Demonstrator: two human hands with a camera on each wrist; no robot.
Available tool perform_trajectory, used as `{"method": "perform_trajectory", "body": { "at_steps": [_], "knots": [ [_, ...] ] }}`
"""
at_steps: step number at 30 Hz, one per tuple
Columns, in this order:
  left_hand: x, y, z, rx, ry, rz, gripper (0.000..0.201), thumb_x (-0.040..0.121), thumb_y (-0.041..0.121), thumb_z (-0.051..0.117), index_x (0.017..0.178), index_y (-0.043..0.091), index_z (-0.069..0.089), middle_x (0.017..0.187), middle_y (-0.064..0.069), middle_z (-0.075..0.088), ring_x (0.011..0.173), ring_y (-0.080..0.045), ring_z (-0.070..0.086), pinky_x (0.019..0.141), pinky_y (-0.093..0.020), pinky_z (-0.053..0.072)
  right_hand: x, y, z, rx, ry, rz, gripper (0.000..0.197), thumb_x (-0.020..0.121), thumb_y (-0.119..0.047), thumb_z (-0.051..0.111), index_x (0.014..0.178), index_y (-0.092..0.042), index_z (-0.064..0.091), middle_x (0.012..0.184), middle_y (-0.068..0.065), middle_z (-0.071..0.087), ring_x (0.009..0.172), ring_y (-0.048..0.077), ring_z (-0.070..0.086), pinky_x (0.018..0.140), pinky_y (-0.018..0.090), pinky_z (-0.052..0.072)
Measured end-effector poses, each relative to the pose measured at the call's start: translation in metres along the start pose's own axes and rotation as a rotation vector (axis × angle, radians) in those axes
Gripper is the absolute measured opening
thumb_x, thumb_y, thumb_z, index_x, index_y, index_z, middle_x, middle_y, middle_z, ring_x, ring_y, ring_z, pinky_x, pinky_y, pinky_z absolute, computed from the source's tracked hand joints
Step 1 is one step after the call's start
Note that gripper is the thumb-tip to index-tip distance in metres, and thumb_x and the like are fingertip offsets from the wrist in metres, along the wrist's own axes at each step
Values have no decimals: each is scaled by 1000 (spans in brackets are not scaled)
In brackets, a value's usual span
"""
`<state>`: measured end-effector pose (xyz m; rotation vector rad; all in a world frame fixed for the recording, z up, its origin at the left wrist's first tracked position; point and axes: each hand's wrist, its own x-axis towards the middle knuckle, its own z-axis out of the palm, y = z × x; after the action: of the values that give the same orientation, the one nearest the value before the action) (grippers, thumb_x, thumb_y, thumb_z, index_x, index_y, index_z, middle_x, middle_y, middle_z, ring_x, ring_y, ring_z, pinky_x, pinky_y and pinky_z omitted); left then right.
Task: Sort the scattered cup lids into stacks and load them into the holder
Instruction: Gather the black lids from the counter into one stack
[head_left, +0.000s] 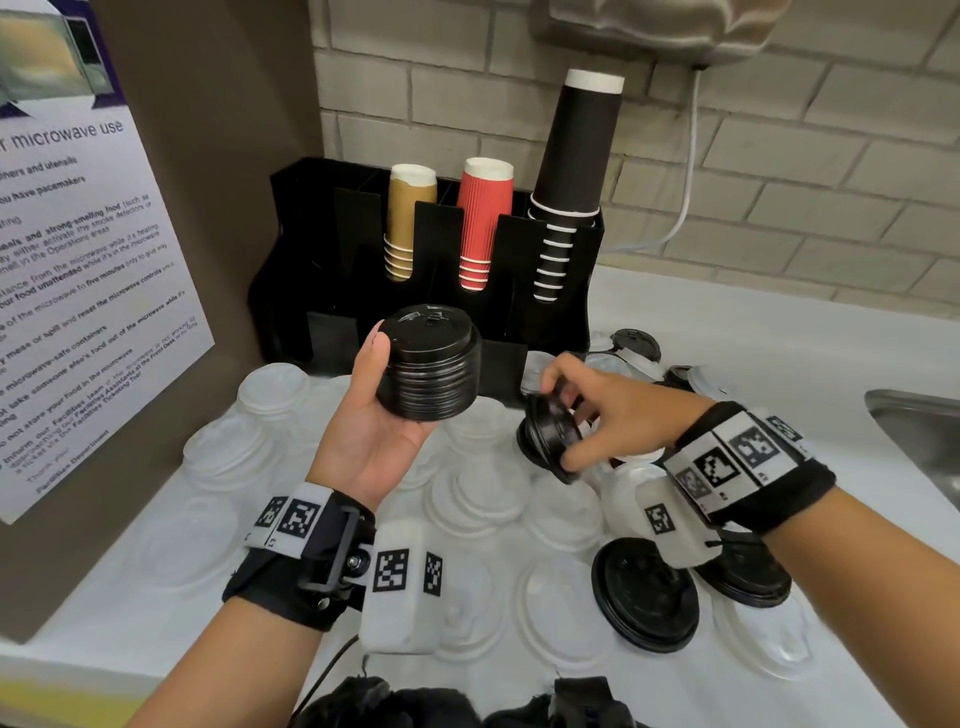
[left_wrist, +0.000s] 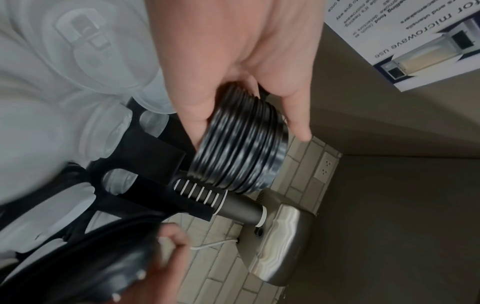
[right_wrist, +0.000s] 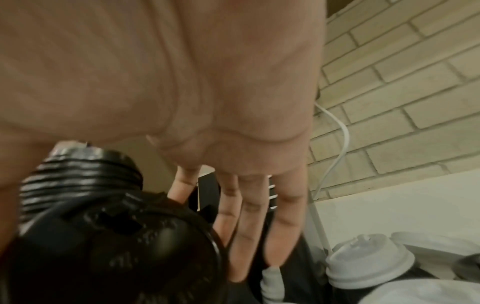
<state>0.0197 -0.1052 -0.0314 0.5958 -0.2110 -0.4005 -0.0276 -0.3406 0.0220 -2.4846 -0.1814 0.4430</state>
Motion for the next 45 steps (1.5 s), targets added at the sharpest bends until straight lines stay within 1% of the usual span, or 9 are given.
{"method": "perform_trajectory", "body": {
  "at_steps": [2, 5, 11, 26, 30, 35, 38, 42, 45],
  "knots": [
    [2, -3, 0, 44, -38, -4, 64, 84, 30, 62, 142, 13, 38, 150, -16, 43, 135, -31, 46, 101, -48, 48, 0, -5, -5, 148, 124, -73, 57, 73, -9, 79, 111, -26, 41, 102, 4, 55, 92, 33, 64, 77, 36, 54],
    [4, -11, -3, 87, -33, -59, 78, 72, 13, 70, 143, 21, 40, 142, -10, 52, 125, -27, 57, 86, -43, 56, 0, -16, -14, 314, 308, -212, 56, 77, -16, 78, 120, -32, 47, 105, 0, 56, 87, 19, 61, 85, 33, 52],
    [0, -24, -4, 299, -184, -168, 55, 75, -1, 67, 121, 29, 64, 117, -4, 69, 109, -21, 66, 80, -33, 57, 9, -33, -17, 160, 277, -300, 52, 82, -15, 72, 127, -35, 55, 113, -6, 58, 92, 5, 56, 70, 10, 43],
    [-3, -30, 1, 311, -199, -180, 56, 76, 2, 62, 128, 22, 54, 111, -4, 71, 104, -19, 68, 78, -30, 57, 4, -30, -9, 44, 257, -332, 63, 74, -23, 79, 128, -37, 50, 118, -5, 52, 101, 6, 54, 75, 17, 49],
    [-3, -30, 1, 287, -196, -191, 55, 78, 5, 62, 127, 30, 55, 115, -1, 70, 109, -20, 67, 80, -32, 57, -5, -30, -11, 119, 251, -310, 63, 73, -39, 76, 128, -44, 45, 128, -5, 47, 113, 4, 52, 90, 26, 53],
    [-1, -29, 1, 190, -167, -163, 85, 63, 21, 90, 138, 20, 49, 132, -9, 61, 120, -26, 61, 87, -39, 56, -25, -23, -16, 179, 345, -310, 52, 74, -46, 68, 121, -31, 51, 125, -5, 51, 112, 1, 53, 88, 24, 52],
    [0, -27, 0, 87, -171, -146, 100, 64, 29, 90, 147, 13, 36, 144, -16, 50, 130, -31, 52, 98, -44, 51, -40, -13, -12, -89, 180, -282, 31, 77, -35, 76, 103, -28, 60, 104, -8, 60, 94, 3, 57, 78, 19, 49],
    [4, -28, -3, 29, -116, -147, 90, 53, 28, 96, 130, 12, 52, 125, -9, 66, 115, -22, 64, 83, -33, 57, -54, 4, 11, -421, -224, -81, 64, 63, -49, 84, 116, -36, 51, 116, -14, 49, 107, 7, 46, 92, 27, 44],
    [7, -29, -1, 21, -95, -150, 92, 48, 28, 98, 127, 11, 54, 120, -8, 69, 111, -20, 66, 80, -30, 57, -59, 16, 32, -709, -354, -60, 83, 55, -53, 85, 121, -39, 37, 115, -12, 41, 104, 12, 36, 89, 33, 40]
  ]
}}
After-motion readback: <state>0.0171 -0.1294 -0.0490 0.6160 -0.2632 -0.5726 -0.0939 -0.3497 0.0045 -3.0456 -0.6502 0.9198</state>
